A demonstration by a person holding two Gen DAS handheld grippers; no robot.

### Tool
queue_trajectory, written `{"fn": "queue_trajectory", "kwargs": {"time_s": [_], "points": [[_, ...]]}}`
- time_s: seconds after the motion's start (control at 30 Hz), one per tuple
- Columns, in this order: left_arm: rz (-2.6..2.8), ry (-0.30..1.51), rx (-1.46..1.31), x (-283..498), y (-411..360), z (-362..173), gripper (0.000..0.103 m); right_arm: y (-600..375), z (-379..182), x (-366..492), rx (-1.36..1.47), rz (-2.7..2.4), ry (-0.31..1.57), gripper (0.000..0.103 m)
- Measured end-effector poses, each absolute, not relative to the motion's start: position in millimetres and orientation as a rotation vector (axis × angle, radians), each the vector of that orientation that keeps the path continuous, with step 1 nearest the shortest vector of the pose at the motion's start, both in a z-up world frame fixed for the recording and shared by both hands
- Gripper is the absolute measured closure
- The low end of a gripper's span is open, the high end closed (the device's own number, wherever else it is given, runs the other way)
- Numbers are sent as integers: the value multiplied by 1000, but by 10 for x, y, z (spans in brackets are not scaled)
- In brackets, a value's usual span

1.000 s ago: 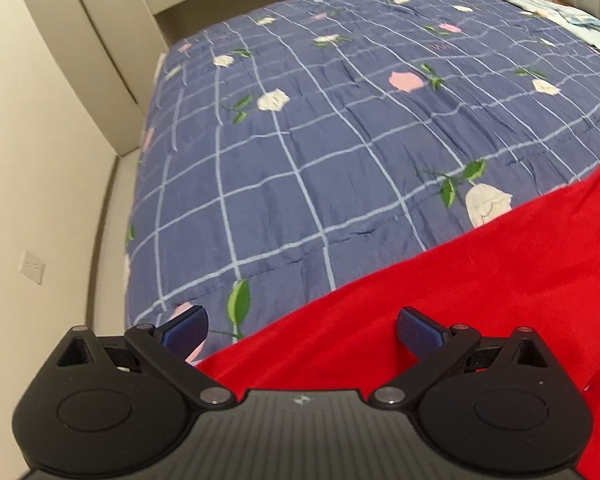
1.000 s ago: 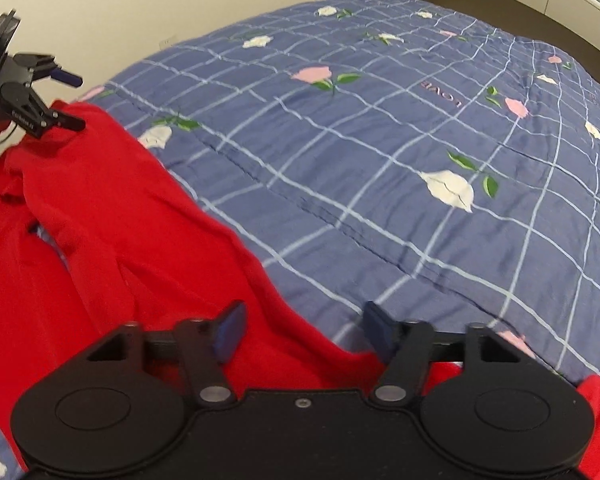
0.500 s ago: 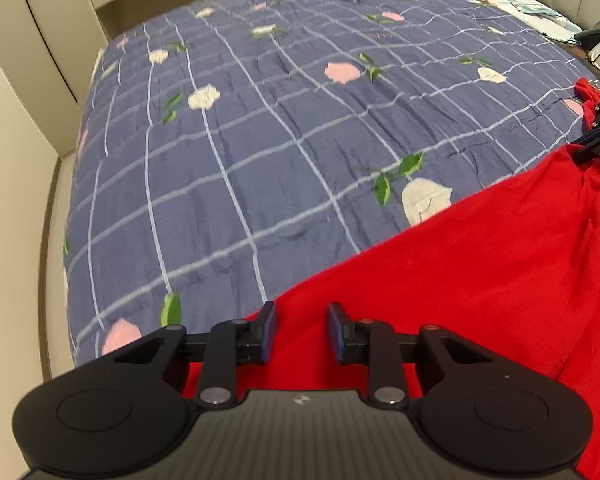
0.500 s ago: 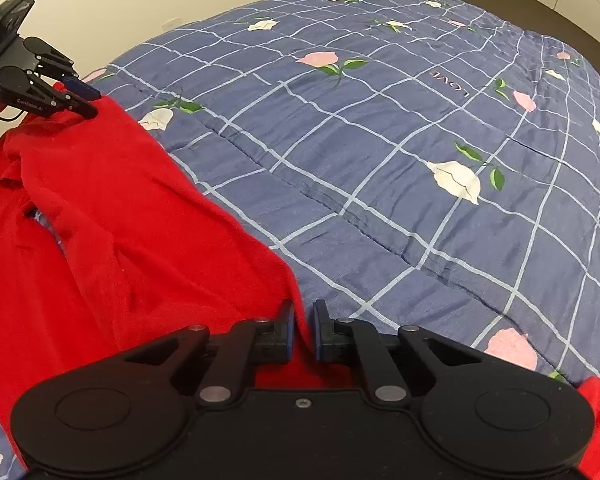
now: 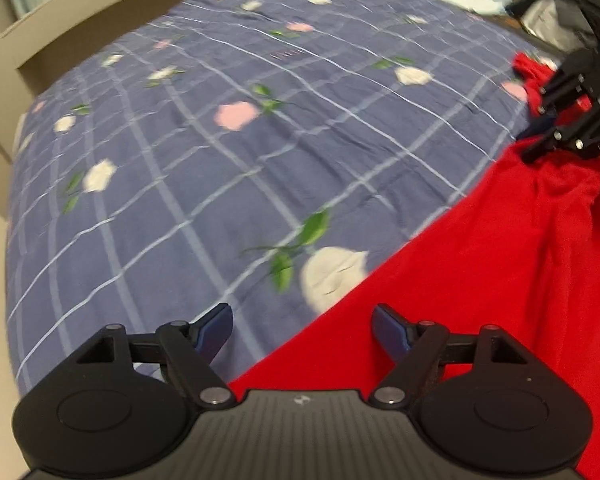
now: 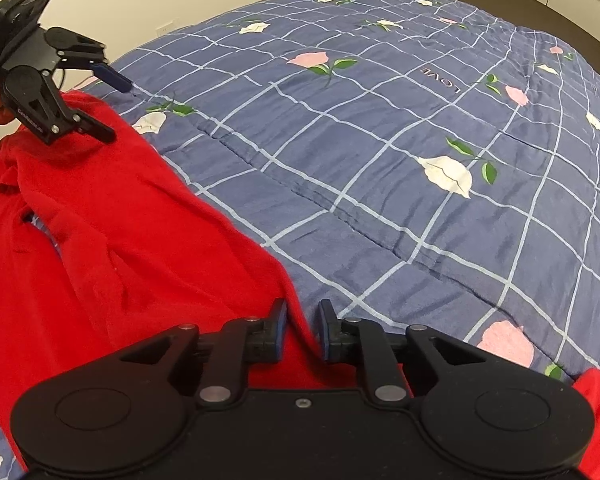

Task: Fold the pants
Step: 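Close the right gripper on the waistband while the left gripper grasps the waistband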

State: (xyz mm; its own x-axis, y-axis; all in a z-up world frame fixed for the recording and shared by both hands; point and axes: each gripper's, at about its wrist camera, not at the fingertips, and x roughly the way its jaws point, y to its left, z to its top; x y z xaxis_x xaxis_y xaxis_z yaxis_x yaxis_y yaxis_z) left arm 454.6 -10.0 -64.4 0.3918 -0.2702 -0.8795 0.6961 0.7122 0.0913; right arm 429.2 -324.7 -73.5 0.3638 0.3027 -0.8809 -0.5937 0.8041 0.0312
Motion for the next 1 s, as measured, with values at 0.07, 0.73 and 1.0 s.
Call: {"fn": "queue_trajectory", "kwargs": {"time_s": [0.07, 0.73, 1.0], "points": [[-686, 1025, 517, 4552, -187, -686, 48, -3269, -748, 4284, -312, 590, 1056, 86], [-345, 822, 513, 4656, -288, -335, 103, -2908, -325, 4736, -525, 434, 764, 103], [-393, 944, 409, 4798, -103, -556, 87, -2833, -647, 4938, -489, 408, 860, 102]]}}
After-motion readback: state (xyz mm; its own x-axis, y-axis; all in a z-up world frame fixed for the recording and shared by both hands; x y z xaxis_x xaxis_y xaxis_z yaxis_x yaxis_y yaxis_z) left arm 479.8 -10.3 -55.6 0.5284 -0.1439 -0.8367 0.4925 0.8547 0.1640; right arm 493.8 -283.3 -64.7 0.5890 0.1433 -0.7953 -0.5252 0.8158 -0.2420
